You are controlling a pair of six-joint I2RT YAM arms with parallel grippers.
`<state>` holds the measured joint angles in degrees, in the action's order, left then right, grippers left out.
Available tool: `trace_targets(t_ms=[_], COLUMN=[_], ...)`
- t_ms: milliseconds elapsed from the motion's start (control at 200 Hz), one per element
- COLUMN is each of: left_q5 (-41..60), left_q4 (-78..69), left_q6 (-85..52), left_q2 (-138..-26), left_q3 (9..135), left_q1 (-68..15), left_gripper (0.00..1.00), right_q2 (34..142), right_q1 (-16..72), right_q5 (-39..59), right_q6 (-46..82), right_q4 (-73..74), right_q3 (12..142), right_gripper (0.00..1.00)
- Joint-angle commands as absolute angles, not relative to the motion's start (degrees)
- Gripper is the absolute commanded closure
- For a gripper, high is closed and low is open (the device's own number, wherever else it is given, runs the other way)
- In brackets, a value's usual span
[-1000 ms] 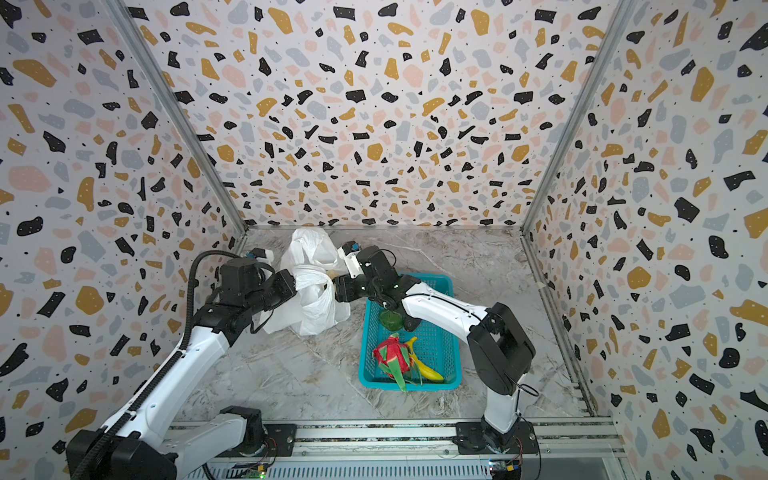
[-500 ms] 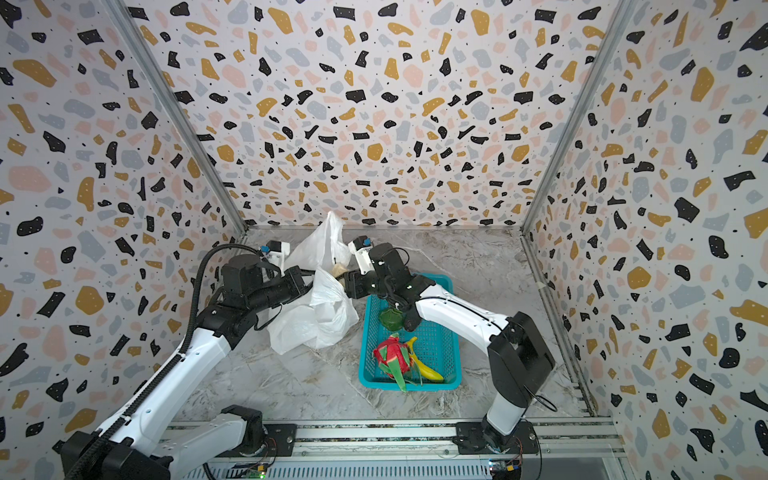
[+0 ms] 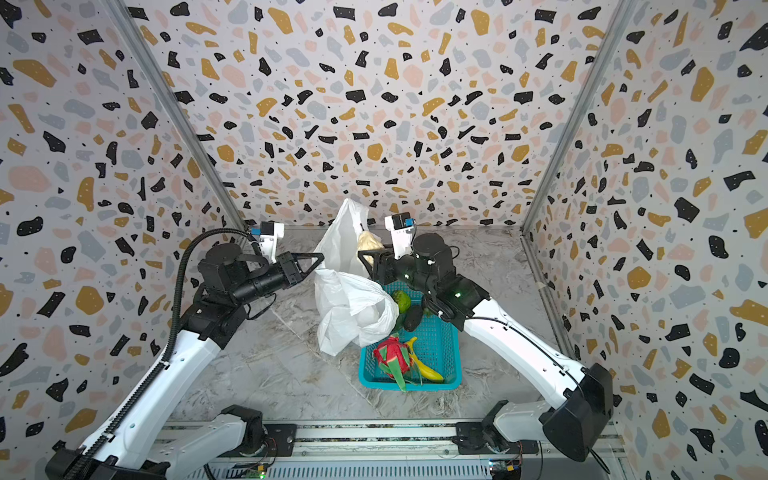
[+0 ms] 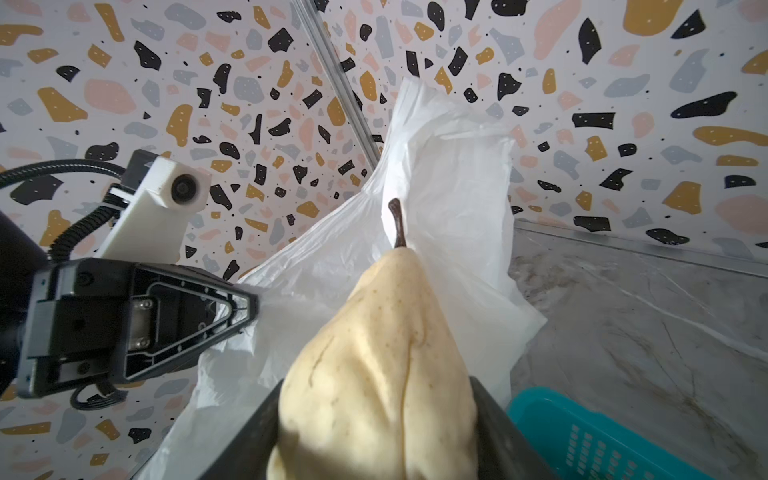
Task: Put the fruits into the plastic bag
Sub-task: 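Lower the pear into the bag, open the right gripper, withdraw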
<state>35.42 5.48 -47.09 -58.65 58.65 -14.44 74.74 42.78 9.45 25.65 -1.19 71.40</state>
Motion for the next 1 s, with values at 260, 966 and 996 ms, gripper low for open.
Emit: trace_targets(t_ms=[260, 966, 996], left_q5=[21.5, 14.9, 14.9], left_q4=[14.1, 20.1, 20.0], left_q6=[-43.5, -39.0, -39.0], left_q2=[-56.1, -54.6, -54.6], left_q3=[52.0, 51.9, 51.8], left_q1=[-14.4, -14.4, -14.4], left_gripper=[1.00, 1.00, 1.00], right_q2=[71.4, 89.1, 89.6], right_q1=[46.2, 48.3, 48.4], right_q5=[7.7, 7.9, 8.4], right_q6=[21.1, 22.9, 23.0], right_q4=[-6.5, -6.4, -6.2], right_q3=[65.0, 71.6, 71.9], right_gripper=[0.52, 0.42, 0.40])
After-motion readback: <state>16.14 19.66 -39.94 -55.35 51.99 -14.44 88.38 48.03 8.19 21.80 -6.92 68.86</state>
